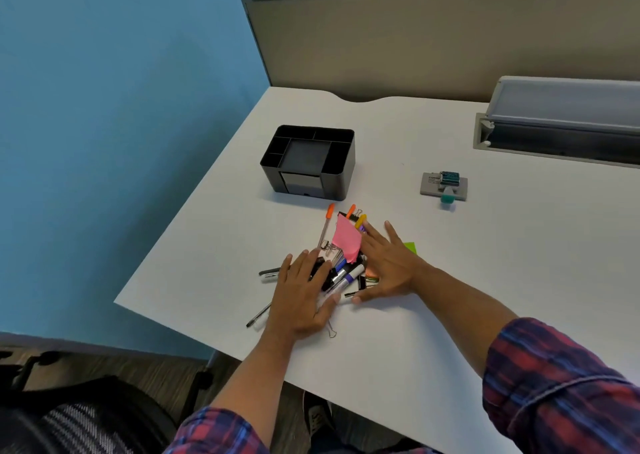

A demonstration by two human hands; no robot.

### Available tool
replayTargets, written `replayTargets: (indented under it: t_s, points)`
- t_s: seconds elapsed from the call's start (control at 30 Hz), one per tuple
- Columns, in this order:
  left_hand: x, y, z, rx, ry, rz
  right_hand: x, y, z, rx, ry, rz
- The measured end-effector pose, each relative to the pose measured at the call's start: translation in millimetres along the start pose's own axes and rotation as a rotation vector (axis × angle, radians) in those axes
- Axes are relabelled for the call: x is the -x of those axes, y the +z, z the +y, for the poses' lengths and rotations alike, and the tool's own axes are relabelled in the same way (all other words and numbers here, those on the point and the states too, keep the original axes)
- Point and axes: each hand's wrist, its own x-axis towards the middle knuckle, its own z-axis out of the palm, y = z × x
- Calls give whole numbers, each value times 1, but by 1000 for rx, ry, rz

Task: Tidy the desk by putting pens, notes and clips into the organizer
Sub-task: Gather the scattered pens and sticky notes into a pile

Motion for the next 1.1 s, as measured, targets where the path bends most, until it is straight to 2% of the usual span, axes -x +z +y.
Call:
replayTargets:
  t_s: [0.1,0.2,0.27,0.3,0.37,0.47,0.57,0.73,0.9,1.1]
  points:
    - [25,-3,9,-9,-113,81,1,-1,-7,-131,-29,88]
    - [51,2,13,-60,-253,62,1,-1,-15,-460,85,372]
    - [56,6,10,-81,-370,25,-1,2,-20,-551,179,539]
    - [55,7,8,-89,-409,8,-3,4,-22,-571,209,572]
    - [51,7,0,-98,-427,-29,-9,7,-26,-574,250,530]
    - [48,7,-15,-75,-418,-43,-17,11,-31,-347,264,378]
    - [49,7,-26,-46,-408,-10,-23,18,-39,-199,266,297]
    - [51,8,-43,-33,-362,18,-32,28,-55,-156,296,299]
    - [50,5,-64,-27,-392,11,-39,34,-78,-205,282,343]
    - [50,1,-30,73,-522,106,-66,7,-64,-292,360,428]
